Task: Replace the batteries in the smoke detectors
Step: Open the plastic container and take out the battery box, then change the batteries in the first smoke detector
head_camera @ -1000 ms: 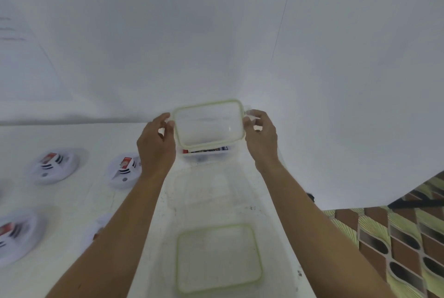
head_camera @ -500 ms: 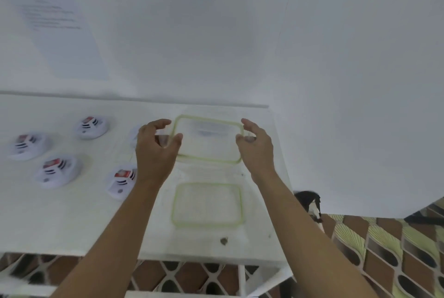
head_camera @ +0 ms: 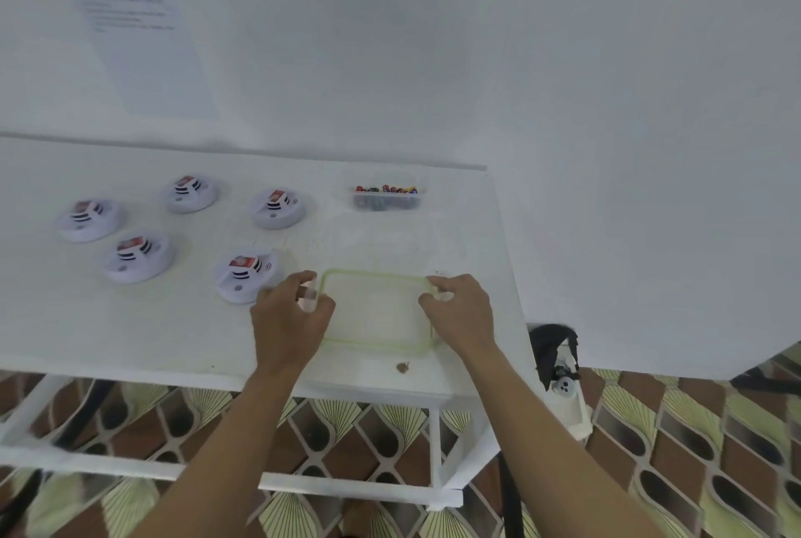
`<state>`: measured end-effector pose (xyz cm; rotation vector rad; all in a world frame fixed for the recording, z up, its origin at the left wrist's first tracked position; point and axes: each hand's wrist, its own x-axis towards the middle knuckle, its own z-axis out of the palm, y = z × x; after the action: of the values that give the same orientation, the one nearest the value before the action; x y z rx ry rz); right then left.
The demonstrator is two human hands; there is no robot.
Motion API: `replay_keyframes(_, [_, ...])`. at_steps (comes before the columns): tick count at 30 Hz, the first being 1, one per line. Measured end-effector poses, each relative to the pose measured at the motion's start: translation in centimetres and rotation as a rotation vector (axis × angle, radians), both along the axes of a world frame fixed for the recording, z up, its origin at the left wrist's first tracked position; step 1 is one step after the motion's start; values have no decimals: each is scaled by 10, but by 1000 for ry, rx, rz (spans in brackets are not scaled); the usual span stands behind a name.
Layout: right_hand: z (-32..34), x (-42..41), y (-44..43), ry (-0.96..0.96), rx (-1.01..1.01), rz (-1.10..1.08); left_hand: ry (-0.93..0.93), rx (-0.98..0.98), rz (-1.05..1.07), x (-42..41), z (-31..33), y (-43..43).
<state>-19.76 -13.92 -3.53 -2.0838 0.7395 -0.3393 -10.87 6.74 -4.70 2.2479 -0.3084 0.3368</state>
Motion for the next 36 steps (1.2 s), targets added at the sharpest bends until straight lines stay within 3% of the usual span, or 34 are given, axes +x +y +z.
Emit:
replay_keyframes(15, [-7,3,6,143,-145,16,146,27,-51,1,-8,4])
replay_keyframes(20, [3,5,25,104,-331,14,184,63,-128,9,1,17])
replay_keyframes(24, [14,14,54,-49,-352,148,145,12,-219,11,14,43])
replay_keyframes(29, [26,43,96,-129,-158,437,25,-9,-211,25,19,89])
replay_keyframes(32, [29,70,121,-95,-125,552,-29,75,-124,52,10,122])
replay_keyframes(36, [26,107,152,-56,-173,606,79,314,-134,96,-7,157])
